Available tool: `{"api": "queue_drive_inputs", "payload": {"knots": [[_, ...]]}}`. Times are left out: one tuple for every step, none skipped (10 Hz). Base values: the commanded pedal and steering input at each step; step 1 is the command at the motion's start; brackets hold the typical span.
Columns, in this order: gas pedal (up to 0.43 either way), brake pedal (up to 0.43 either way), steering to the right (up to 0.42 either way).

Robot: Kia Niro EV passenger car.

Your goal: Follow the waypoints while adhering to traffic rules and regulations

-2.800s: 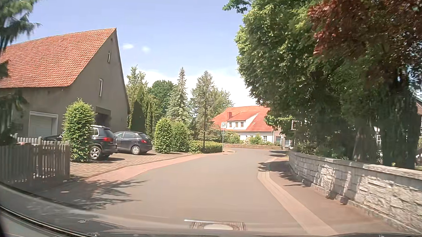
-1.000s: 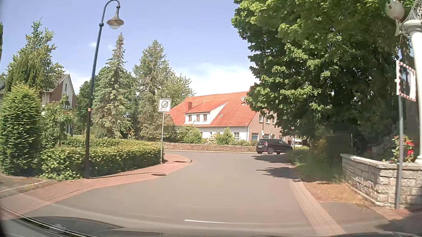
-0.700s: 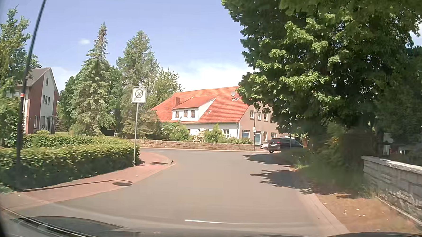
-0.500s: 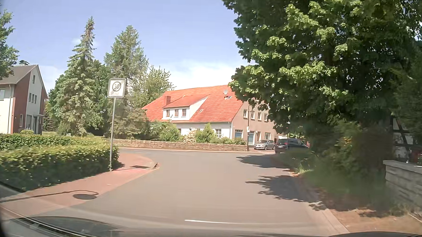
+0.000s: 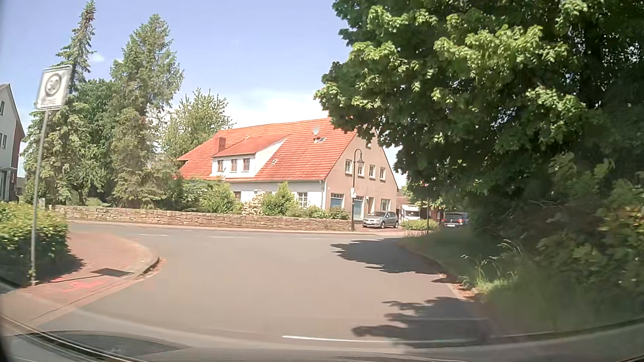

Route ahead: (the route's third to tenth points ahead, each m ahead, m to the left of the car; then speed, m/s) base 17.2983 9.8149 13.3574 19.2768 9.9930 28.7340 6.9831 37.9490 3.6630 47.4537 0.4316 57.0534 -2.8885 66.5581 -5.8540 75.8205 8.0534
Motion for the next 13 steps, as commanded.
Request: {"api": "queue_drive_inputs", "payload": {"knots": [[0.0, 0.165, 0.055], [0.0, 0.195, 0.042], [0.0, 0.213, 0.026], [0.0, 0.22, 0.011], [0.0, 0.232, -0.004], [0.0, 0.238, -0.012], [0.0, 0.25, -0.022], [0.0, 0.256, -0.036], [0.0, 0.268, -0.052], [0.0, 0.28, -0.072], [0.0, 0.287, -0.101], [0.0, 0.293, -0.129], [0.0, 0.299, -0.155]]}}
